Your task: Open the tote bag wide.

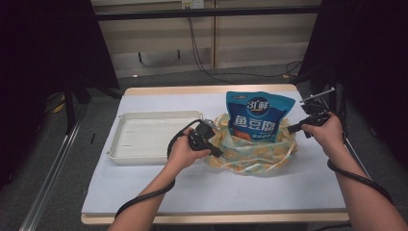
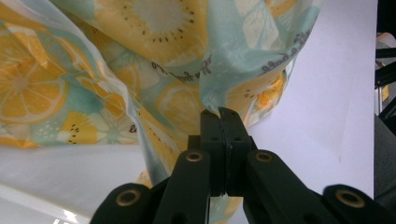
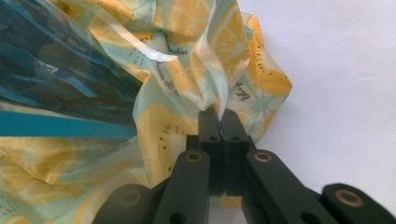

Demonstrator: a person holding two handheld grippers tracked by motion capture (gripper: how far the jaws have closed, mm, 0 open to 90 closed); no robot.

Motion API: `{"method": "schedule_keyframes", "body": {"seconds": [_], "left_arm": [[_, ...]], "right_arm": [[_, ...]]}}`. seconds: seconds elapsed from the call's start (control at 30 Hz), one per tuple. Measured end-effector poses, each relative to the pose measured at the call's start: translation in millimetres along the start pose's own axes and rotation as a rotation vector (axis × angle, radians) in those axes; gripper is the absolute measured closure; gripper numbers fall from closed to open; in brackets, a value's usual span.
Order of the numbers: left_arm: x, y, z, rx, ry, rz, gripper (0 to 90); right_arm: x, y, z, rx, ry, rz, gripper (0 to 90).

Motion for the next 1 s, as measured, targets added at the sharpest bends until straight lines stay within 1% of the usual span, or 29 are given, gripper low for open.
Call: {"method": "schedule_keyframes", "body": {"seconds": [0.03,0.07,0.1,0.13,0.23,0.27,0.3,0.33,0.37,0.4,0.43,0.47,0.5,0.53,0.57,0.6,0.63,0.67,0.73,0.77,0.8,0.83,0.87,0.93,0.97,1.0], "left_arm": [[-1.1,-0.2,-0.4,0.000,-0.003,-0.002,89.7],[-1.1,-1.1,1.2,-0.033,0.000,0.022,89.7],[-1.4,-1.4,0.9,-0.033,-0.004,0.031,89.7],[-4.2,-1.5,-1.8,0.001,0.000,0.006,89.6],[-5.8,-2.8,-2.0,-0.010,0.000,0.017,89.6],[-6.3,-3.3,-2.4,-0.006,0.000,0.015,89.6],[-7.4,-3.9,-3.9,0.015,0.001,0.004,89.5],[-7.5,-4.5,-3.2,0.001,0.002,0.007,89.4],[-8.1,-5.4,-3.9,0.006,0.006,0.004,89.2],[-7.0,-6.4,-1.8,-0.031,0.006,0.028,89.0],[-7.2,-7.2,-2.1,-0.028,0.010,0.027,89.0],[-8.4,-7.5,-4.6,0.003,0.010,0.007,89.0],[-8.7,-8.1,-5.7,0.009,0.011,0.006,88.9],[-8.4,-8.7,-5.7,-0.001,0.007,0.012,89.0],[-8.0,-9.6,-5.1,-0.024,0.014,0.024,88.9],[-9.1,-9.7,-7.7,0.012,0.009,0.007,88.9],[-8.8,-10.1,-7.6,-0.001,0.017,0.016,88.9],[-7.8,-10.8,-6.8,-0.026,0.013,0.039,88.9],[-10.4,-10.8,-10.8,0.014,0.007,0.008,88.8],[-10.4,-11.2,-10.9,0.008,0.011,0.017,88.8],[-9.7,-12.0,-9.8,-0.029,0.016,0.042,88.8],[-10.3,-12.5,-10.9,-0.029,0.013,0.044,88.7],[-11.3,-13.1,-12.1,-0.021,0.011,0.039,88.6],[-13.5,-14.9,-12.7,-0.027,0.008,0.044,88.6],[-14.1,-16.0,-12.0,-0.036,0.006,0.050,88.6],[-16.8,-17.0,-15.2,0.016,0.007,0.029,88.6]], "right_arm": [[-0.7,-0.1,-0.5,0.004,0.003,-0.004,90.0],[-1.1,-0.5,-1.0,0.005,0.004,-0.002,90.0],[-0.9,-1.0,-0.9,-0.002,0.001,0.009,90.0],[-1.4,-1.2,-0.8,-0.005,0.007,0.005,90.0],[-2.0,-2.0,-2.6,0.006,0.000,0.006,90.0],[-1.9,-2.5,-2.4,-0.002,-0.001,0.010,90.0],[-2.3,-2.8,-2.7,-0.002,0.002,0.007,90.0],[-2.2,-3.1,-2.8,-0.003,-0.001,0.011,89.9],[-2.6,-3.4,-2.7,-0.007,0.003,0.009,89.8],[-2.9,-3.9,-3.7,-0.004,0.003,0.009,89.7],[-3.9,-4.3,-3.8,-0.005,0.004,0.003,89.7],[-4.5,-4.7,-4.6,0.002,0.003,0.003,89.7],[-4.8,-5.3,-5.1,0.004,0.000,0.008,89.6],[-5.3,-5.6,-4.8,0.001,0.003,0.011,89.5],[-6.0,-6.1,-4.4,-0.008,0.003,0.010,89.3],[-6.5,-6.7,-4.8,-0.008,0.006,0.011,89.3],[-7.3,-7.1,-5.3,-0.003,0.005,0.011,89.3],[-7.7,-7.7,-5.1,-0.010,0.004,0.015,89.3],[-9.1,-8.6,-5.5,-0.009,0.009,0.014,89.2],[-9.5,-9.0,-5.9,-0.008,0.006,0.016,89.1],[-9.9,-9.2,-6.0,-0.009,0.005,0.014,89.1],[-10.6,-9.5,-6.4,-0.003,0.005,0.014,89.0],[-11.4,-9.6,-5.9,-0.007,0.010,0.009,88.9],[-11.5,-10.1,-6.1,-0.005,0.010,0.017,88.7],[-11.7,-10.3,-6.3,-0.004,0.008,0.016,88.6],[-11.8,-10.6,-6.1,-0.012,0.011,0.016,88.6]]}}
Point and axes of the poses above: each handheld gripper's, and its own axes: x roughly backward along the jaws, y roughly out of its top, z roughly to its left, the point moved 3 cm from there along -x, roughly forward along the jaws, and after that the axes turned 3 degrees about y, right-handed, at the moved point
